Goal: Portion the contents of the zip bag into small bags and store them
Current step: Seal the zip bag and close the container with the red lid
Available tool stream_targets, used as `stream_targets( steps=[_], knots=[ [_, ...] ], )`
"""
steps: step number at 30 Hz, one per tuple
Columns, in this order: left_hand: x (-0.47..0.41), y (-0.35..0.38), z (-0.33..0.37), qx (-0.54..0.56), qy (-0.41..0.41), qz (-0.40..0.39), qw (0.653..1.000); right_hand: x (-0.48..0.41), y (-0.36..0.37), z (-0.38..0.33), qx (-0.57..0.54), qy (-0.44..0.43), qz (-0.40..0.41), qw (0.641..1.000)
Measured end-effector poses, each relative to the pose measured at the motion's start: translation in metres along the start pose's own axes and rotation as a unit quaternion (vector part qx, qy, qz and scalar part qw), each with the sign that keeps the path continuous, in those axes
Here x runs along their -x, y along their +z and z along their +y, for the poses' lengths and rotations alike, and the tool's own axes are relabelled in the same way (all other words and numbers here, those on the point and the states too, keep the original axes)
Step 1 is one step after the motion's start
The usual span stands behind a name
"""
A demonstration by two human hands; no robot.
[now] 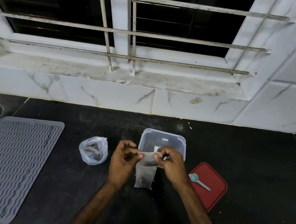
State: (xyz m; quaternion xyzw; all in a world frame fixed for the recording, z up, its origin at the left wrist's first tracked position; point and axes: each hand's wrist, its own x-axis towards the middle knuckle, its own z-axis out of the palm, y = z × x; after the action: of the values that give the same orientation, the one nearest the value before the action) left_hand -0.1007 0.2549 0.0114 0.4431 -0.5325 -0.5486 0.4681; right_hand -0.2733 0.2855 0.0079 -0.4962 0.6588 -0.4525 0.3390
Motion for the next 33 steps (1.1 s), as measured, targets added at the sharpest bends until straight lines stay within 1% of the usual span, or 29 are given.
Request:
stream_targets(
  steps=[4,6,7,11,13,17,19,21,23,24,26,28,30,33],
  knots=[
    [0.001,0.002,-0.002,-0.023,-0.004,0.049,0.999,0.002,-0.001,-0.005,0.032,-0.014,-0.025,0.999],
    [-0.001,0.003,-0.005,-0.052,0.004,0.079,0.996,0.002,0.000,-0.010,0.039,-0.024,-0.045,0.998],
    [-0.002,0.004,-0.006,-0.062,0.007,0.080,0.995,0.002,0.002,-0.011,0.042,-0.032,-0.046,0.998],
    [-0.002,0.006,-0.004,-0.038,0.006,0.048,0.998,-0.001,0.007,-0.016,0.049,-0.065,-0.002,0.997],
    [-0.004,0.005,-0.002,-0.027,0.004,0.045,0.999,-0.004,0.008,-0.015,0.078,-0.080,0.001,0.994],
    [-0.005,0.004,-0.002,-0.027,0.001,0.033,0.999,-0.005,0.013,-0.012,0.160,-0.109,-0.022,0.981],
    [-0.006,0.006,-0.003,-0.030,0.009,0.029,0.999,-0.004,0.017,-0.014,0.204,-0.130,-0.004,0.970],
    [-0.006,0.005,-0.003,-0.027,0.016,0.025,0.999,-0.004,0.018,-0.018,0.223,-0.149,0.020,0.963],
    [-0.009,0.004,-0.003,-0.026,0.017,0.013,0.999,-0.005,0.015,-0.020,0.209,-0.144,0.028,0.967],
    [-0.010,0.004,-0.003,-0.027,0.018,0.006,0.999,-0.005,0.014,-0.020,0.173,-0.125,0.014,0.977],
    [-0.012,0.003,-0.002,-0.019,0.013,-0.001,1.000,-0.007,0.009,-0.019,0.061,-0.058,-0.023,0.996],
    [-0.013,0.001,-0.003,-0.003,0.004,0.006,1.000,-0.007,0.001,-0.017,-0.020,-0.003,-0.028,0.999],
    [-0.013,0.000,-0.006,0.012,-0.003,0.011,1.000,-0.007,-0.008,-0.014,-0.033,0.009,-0.010,0.999],
    [-0.013,0.004,-0.007,0.033,-0.011,0.006,0.999,-0.006,-0.009,-0.013,0.037,-0.023,0.031,0.999]
  ],
)
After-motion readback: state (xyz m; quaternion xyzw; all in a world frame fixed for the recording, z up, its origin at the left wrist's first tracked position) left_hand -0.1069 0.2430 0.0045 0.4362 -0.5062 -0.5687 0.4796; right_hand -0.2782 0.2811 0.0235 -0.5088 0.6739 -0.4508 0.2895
